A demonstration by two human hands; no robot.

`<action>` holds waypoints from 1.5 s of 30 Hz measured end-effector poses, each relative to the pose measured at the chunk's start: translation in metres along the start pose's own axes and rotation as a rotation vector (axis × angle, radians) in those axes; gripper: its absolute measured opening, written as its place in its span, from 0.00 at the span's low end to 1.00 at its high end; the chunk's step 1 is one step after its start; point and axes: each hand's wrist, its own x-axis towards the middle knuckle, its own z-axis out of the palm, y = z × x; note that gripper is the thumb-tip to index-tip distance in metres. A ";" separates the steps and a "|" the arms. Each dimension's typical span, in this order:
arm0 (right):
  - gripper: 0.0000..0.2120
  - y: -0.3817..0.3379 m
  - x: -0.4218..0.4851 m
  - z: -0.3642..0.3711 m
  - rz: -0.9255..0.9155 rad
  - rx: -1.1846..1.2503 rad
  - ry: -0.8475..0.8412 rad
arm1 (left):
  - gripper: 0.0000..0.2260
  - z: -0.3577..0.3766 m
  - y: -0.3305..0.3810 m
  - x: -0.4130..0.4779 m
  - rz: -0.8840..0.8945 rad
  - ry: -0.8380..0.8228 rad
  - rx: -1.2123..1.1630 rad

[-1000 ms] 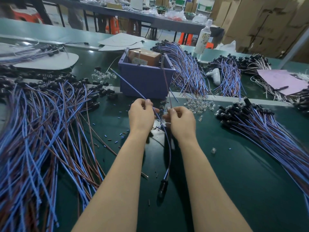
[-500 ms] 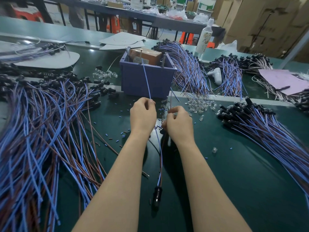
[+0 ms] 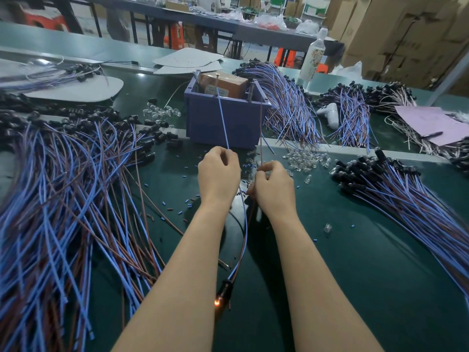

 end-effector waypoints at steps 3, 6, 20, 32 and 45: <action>0.09 0.000 0.000 -0.001 -0.004 -0.016 0.004 | 0.12 0.000 0.001 -0.001 0.011 0.024 -0.005; 0.09 0.000 -0.001 0.000 -0.012 -0.018 0.005 | 0.11 0.000 0.001 -0.002 0.016 0.036 -0.009; 0.09 0.001 -0.002 0.000 -0.064 -0.025 0.013 | 0.10 0.001 -0.002 0.000 -0.020 -0.042 -0.011; 0.08 0.001 -0.001 0.000 -0.067 -0.027 0.003 | 0.11 0.002 -0.006 0.004 0.022 -0.060 0.001; 0.09 0.002 -0.001 0.002 -0.074 -0.037 0.005 | 0.11 0.002 -0.009 0.005 0.045 -0.072 0.017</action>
